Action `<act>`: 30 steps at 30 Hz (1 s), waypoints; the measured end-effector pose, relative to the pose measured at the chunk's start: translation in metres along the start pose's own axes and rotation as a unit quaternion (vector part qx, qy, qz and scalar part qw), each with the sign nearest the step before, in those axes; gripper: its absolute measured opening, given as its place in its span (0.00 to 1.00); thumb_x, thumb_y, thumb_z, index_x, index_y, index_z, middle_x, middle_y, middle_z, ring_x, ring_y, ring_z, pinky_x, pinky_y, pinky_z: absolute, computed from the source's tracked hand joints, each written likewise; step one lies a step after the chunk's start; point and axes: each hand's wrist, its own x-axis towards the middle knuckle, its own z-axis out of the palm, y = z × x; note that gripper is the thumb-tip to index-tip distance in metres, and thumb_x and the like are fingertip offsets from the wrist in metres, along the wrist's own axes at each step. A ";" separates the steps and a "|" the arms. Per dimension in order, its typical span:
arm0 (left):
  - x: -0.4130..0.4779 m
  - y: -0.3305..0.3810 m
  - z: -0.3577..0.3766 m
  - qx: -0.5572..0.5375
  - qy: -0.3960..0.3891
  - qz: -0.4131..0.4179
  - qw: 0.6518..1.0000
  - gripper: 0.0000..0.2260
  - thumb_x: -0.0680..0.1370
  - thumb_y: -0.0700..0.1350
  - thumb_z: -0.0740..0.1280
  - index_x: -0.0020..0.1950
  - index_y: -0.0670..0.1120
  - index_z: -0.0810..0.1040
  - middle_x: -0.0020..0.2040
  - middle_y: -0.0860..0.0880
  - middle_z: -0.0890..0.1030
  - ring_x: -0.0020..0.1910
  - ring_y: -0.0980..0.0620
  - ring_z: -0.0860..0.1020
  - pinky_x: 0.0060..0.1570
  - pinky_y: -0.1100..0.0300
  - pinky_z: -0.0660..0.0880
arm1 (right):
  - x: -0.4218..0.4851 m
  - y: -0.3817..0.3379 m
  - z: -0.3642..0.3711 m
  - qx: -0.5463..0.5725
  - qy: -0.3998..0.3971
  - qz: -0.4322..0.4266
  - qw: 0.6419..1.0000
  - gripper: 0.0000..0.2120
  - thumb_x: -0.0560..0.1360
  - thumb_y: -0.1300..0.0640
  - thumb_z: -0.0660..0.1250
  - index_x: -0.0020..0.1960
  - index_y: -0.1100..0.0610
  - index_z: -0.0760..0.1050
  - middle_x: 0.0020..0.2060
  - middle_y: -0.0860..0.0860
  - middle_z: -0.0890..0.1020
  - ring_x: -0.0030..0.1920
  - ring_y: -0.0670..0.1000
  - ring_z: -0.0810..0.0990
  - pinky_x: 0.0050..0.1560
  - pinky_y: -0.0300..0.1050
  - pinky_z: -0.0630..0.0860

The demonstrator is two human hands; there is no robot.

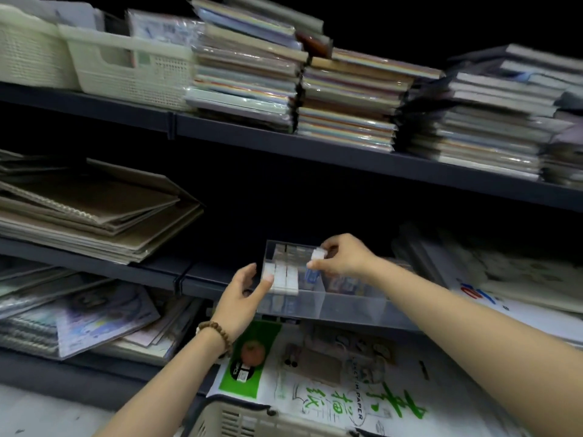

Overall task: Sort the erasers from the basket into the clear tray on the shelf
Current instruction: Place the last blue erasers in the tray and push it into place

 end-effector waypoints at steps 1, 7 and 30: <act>0.000 -0.001 0.004 -0.009 -0.003 0.004 1.000 0.25 0.77 0.53 0.64 0.72 0.48 0.63 0.69 0.52 0.68 0.67 0.55 0.67 0.62 0.64 0.64 | 0.003 -0.001 0.004 -0.021 -0.007 0.009 1.000 0.31 0.69 0.51 0.75 0.66 0.63 0.70 0.52 0.55 0.79 0.42 0.48 0.79 0.31 0.33 0.74; 0.000 -0.002 0.014 -0.036 -0.013 0.002 0.999 0.26 0.76 0.53 0.64 0.73 0.49 0.61 0.70 0.53 0.66 0.67 0.56 0.65 0.63 0.63 0.64 | 0.010 -0.008 0.026 -0.066 -0.014 0.053 0.996 0.32 0.71 0.54 0.73 0.70 0.62 0.66 0.57 0.58 0.79 0.30 0.44 0.75 0.17 0.26 0.64; -0.005 -0.003 0.013 -0.055 -0.022 -0.005 0.998 0.26 0.77 0.55 0.62 0.73 0.51 0.61 0.72 0.52 0.65 0.71 0.55 0.63 0.65 0.63 0.62 | 0.023 -0.013 0.047 -0.065 -0.032 0.163 0.984 0.10 0.76 0.55 0.67 0.49 0.64 0.73 0.46 0.59 0.83 0.34 0.50 0.80 0.53 0.51 0.80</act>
